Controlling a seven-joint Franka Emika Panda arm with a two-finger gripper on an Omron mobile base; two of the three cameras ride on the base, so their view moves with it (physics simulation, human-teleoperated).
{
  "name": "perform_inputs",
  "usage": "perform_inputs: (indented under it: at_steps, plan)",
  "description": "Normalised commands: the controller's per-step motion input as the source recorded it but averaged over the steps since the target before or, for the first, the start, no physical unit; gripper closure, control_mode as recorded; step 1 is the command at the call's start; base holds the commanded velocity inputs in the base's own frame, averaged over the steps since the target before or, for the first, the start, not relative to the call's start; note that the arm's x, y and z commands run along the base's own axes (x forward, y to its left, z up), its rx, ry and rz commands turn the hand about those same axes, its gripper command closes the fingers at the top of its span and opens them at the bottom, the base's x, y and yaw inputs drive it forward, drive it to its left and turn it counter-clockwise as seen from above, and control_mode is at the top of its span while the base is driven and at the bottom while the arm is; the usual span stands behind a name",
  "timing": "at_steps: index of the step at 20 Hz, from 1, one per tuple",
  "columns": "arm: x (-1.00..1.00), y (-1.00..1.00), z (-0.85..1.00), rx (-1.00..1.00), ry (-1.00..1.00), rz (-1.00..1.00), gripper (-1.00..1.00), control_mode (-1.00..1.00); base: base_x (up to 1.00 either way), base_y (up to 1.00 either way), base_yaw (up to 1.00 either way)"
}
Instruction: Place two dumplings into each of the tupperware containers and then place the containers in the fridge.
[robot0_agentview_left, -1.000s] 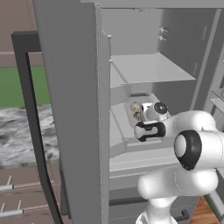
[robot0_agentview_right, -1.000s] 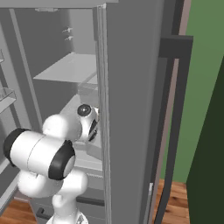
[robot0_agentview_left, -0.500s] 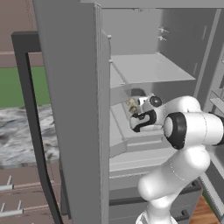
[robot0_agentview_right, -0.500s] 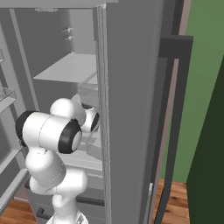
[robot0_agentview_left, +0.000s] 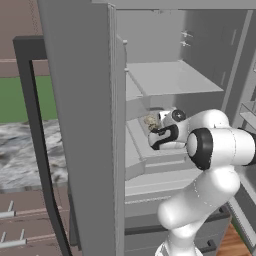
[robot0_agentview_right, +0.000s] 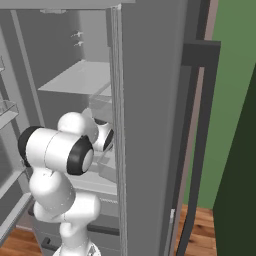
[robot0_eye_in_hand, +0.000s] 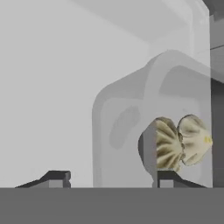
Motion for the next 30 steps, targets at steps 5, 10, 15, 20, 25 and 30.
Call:
perform_inputs:
  at_steps: [5, 10, 15, 20, 25, 30]
  plan:
    - [0.0, 0.0, 0.38, 0.0, 0.0, -0.08, -1.0, -1.0, 0.0, 0.0, 0.0]
    - [-0.25, 0.0, 0.48, 0.0, 0.01, -0.1, -1.0, -1.0, 0.0, 0.0, 0.0]
    - [-0.67, 0.0, 0.35, 0.0, 0.08, -0.1, -1.0, -1.0, 0.0, 0.0, 0.0]
    - [-0.55, 0.0, 0.5, 0.0, 0.07, -0.15, -1.0, -1.0, 0.0, 0.0, 0.0]
    - [-0.66, -0.01, 0.3, 0.1, 0.07, -0.24, -1.0, -1.0, 0.0, 0.0, 0.0]
    - [-0.91, 0.0, 0.02, 0.15, 0.05, -0.25, -1.0, -1.0, 0.0, 0.0, 0.0]
